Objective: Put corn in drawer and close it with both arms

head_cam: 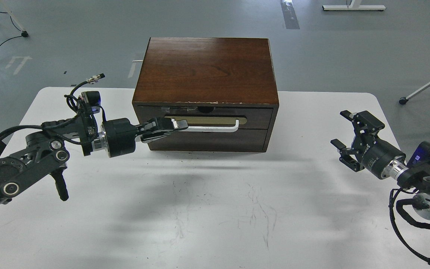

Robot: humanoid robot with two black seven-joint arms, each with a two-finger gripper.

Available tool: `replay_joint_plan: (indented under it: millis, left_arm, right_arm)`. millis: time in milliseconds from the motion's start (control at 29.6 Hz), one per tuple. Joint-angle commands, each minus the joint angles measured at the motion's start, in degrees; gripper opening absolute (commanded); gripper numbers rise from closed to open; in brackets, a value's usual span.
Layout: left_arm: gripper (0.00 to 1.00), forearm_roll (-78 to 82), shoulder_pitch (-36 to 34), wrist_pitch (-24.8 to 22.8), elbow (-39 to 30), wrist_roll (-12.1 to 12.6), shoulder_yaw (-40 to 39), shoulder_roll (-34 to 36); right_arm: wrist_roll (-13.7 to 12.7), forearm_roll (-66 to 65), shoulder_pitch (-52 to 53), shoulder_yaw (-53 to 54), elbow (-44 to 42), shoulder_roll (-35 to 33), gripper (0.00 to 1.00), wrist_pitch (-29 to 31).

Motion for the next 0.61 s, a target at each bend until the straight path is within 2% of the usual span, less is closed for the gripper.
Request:
replay_joint_plan:
  millis: [0,236,439,574]
  left_arm:
    - [1.0,-13.36,0.38,-0.01,-1.02,0.0,-0.34,3.08]
    - [1.0,-38.31,1.69,-0.01,1.43,0.0,-0.34,10.29]
    - [1.0,-43.97,7.41,-0.01,6.54,0.0,0.1,10.03]
    - [1.0,-44.24,10.4,-0.01,8.91,0.0,-0.08,6.53]
  right_arm:
    - [-0.01,-0.01,0.09,3.24,-0.43,1.42,1.0,-0.02]
    - [-0.01,-0.01,0.27,7.73,-0.43,2.74,1.0,-0.02]
    - [-0.01,-0.01,0.18,8.35,-0.43,3.27,1.0,-0.02]
    - [-0.01,-0.01,0.09,8.35,-0.43,4.06,1.0,-0.02]
